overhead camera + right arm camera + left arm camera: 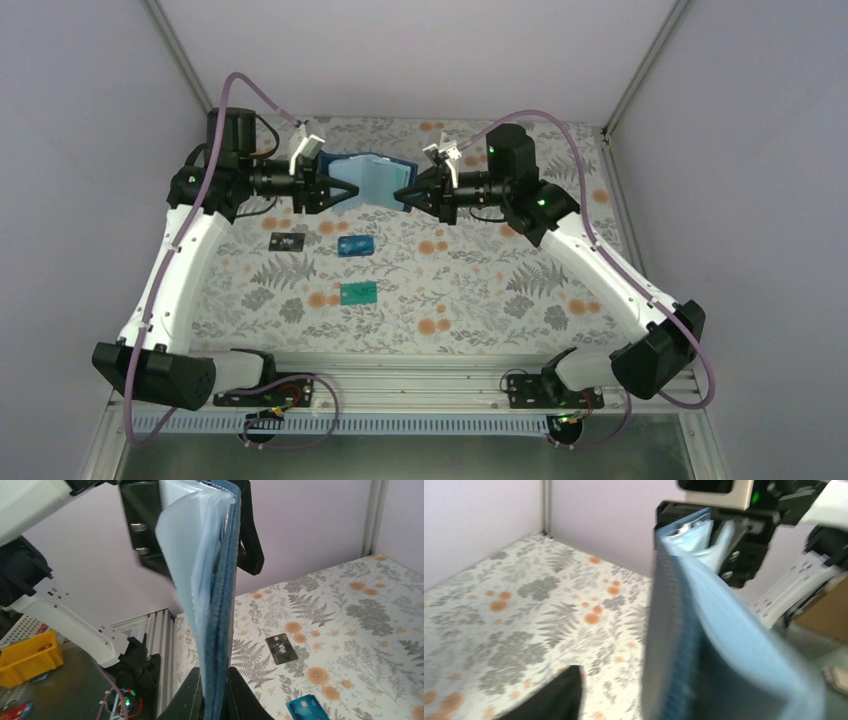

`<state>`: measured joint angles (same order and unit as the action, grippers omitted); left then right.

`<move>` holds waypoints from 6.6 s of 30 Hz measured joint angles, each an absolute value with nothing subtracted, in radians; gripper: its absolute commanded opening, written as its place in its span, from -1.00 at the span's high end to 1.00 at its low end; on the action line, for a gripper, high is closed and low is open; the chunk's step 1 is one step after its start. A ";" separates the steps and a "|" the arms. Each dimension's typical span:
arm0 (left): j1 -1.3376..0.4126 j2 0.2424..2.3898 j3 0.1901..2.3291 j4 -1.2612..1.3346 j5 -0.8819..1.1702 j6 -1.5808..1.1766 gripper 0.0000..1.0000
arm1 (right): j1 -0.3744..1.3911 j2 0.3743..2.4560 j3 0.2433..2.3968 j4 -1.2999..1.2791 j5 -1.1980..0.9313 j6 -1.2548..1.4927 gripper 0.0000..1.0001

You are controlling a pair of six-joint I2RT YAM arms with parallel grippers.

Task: Take the credit cards out of the card holder

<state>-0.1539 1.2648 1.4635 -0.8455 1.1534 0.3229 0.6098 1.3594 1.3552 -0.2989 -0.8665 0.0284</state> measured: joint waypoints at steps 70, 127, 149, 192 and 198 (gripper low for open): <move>-0.204 1.259 1.396 -0.877 1.215 0.398 0.93 | 0.735 1.376 1.348 -0.155 -0.729 0.059 0.73; -0.182 1.240 1.418 -1.030 1.339 0.556 0.95 | 0.699 1.270 1.222 -0.137 -0.913 -0.094 0.11; -0.182 1.239 1.418 -1.043 1.347 0.593 0.95 | 0.632 1.183 1.180 -0.123 -0.841 -0.034 0.26; -0.181 1.239 1.417 -1.026 1.336 0.574 0.95 | 0.634 1.279 1.243 -0.125 -0.929 0.017 -0.23; -0.181 1.239 1.417 -1.019 1.330 0.562 0.95 | 0.659 1.279 1.246 -0.136 -0.929 0.001 -0.31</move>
<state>-0.1814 1.2392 1.4174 -1.0187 1.3304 0.5617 0.6594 1.2789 1.2465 -0.1360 -0.9287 0.0006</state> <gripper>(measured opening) 0.053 0.649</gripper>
